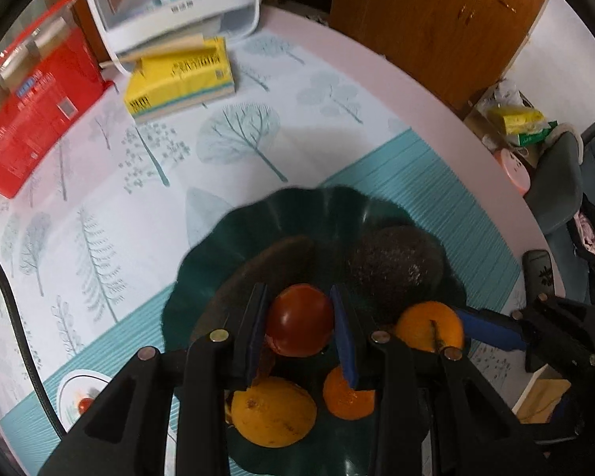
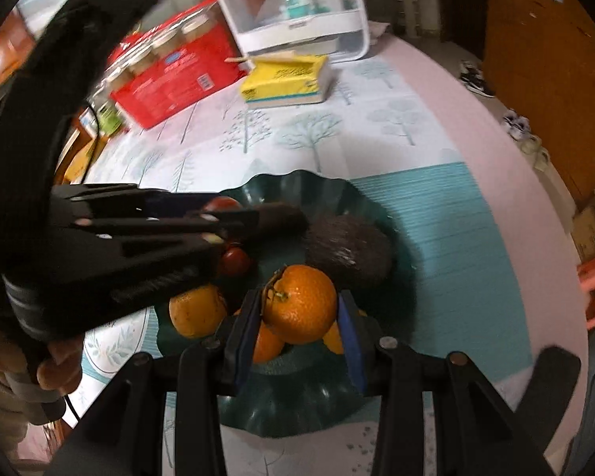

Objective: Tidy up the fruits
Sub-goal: 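Open left tool to drop the tomato while right tool releases the tangerine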

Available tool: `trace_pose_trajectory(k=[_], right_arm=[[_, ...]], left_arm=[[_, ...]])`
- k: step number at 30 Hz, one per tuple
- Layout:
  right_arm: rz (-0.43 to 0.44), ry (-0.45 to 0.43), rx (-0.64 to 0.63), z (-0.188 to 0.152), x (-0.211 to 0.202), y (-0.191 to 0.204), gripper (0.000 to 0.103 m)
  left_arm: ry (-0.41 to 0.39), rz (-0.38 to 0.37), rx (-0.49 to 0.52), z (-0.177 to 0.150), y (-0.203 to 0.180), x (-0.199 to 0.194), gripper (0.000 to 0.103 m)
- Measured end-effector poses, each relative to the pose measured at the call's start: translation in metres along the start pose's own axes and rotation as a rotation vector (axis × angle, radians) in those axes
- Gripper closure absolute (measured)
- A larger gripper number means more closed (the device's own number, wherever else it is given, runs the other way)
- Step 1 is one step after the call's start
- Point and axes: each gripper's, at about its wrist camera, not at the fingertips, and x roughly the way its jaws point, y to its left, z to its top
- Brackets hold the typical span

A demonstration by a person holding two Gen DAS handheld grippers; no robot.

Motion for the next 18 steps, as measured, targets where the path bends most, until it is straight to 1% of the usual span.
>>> trace_pose_trajectory(k=[2, 4, 5, 6, 8, 11, 14, 18], right_arm=[[0.012, 0.009, -0.017, 0.003, 0.008, 0.001, 0.064], [0.016, 0.014, -0.030, 0.004, 0.013, 0.002, 0.064], [0.018, 0.021, -0.037, 0.005, 0.017, 0.002, 0.063], [0.020, 0.027, -0.039, 0.006, 0.020, 0.002, 0.063], [0.047, 0.033, -0.034, 0.008, 0.025, 0.001, 0.062], [0.066, 0.051, -0.033, 0.010, 0.031, 0.002, 0.062], [0.076, 0.055, -0.040, 0.012, 0.033, 0.005, 0.062], [0.073, 0.055, -0.034, 0.013, 0.035, 0.008, 0.057]], left_arm=[[0.006, 0.005, -0.001, -0.001, 0.001, 0.003, 0.072], [0.008, 0.007, -0.011, -0.003, 0.004, 0.003, 0.069], [0.005, -0.001, -0.023, -0.004, 0.007, 0.002, 0.060], [-0.002, -0.009, -0.037, -0.005, 0.010, 0.000, 0.047], [-0.025, -0.009, -0.055, -0.007, 0.014, -0.006, 0.039], [-0.041, -0.001, -0.063, -0.010, 0.020, -0.011, 0.038], [-0.045, 0.024, -0.076, -0.014, 0.027, -0.014, 0.033], [-0.048, 0.032, -0.110, -0.022, 0.038, -0.019, 0.030]])
